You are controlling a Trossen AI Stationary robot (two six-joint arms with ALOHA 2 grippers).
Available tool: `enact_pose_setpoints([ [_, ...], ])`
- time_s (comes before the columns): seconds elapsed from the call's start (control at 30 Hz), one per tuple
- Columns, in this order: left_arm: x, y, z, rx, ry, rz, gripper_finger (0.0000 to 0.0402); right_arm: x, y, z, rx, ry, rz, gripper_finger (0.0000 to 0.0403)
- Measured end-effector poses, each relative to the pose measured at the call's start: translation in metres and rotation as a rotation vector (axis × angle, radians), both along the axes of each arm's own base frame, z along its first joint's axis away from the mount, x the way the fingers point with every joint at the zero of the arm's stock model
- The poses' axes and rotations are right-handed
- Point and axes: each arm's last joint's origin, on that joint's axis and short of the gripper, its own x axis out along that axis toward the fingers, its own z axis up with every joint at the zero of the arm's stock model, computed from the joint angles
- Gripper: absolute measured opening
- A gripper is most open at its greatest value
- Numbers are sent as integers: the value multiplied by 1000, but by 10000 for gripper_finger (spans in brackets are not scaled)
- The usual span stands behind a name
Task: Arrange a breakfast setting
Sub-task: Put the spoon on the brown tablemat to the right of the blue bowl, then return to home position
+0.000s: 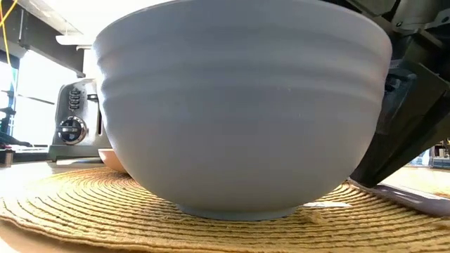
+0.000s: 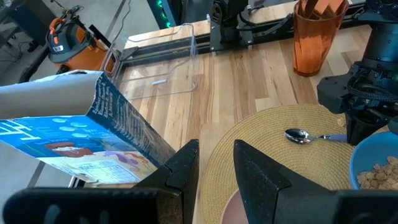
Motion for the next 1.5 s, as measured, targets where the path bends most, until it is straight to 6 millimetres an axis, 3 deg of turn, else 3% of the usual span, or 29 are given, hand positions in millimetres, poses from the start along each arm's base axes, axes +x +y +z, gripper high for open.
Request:
enact_pose_setpoints([
  [0.33,0,0,0,0,0,0,90,-1,-1,3,-18,-4,9,0],
  [0.63,0,0,0,0,6,0,90,-11,-15,35,-134,-5,90,0],
  [0.87,-8,1,-4,-23,67,20,90,-12,-50,88,-343,-96,223,0],
  [1.07,-20,3,1,-53,53,37,90,-21,-87,145,-548,-195,354,0],
  [1.3,-55,7,0,-105,4,60,90,-36,-124,209,-779,-358,554,0],
  [1.5,-88,11,-5,-158,-121,75,90,-52,-146,238,-993,-375,741,0],
])
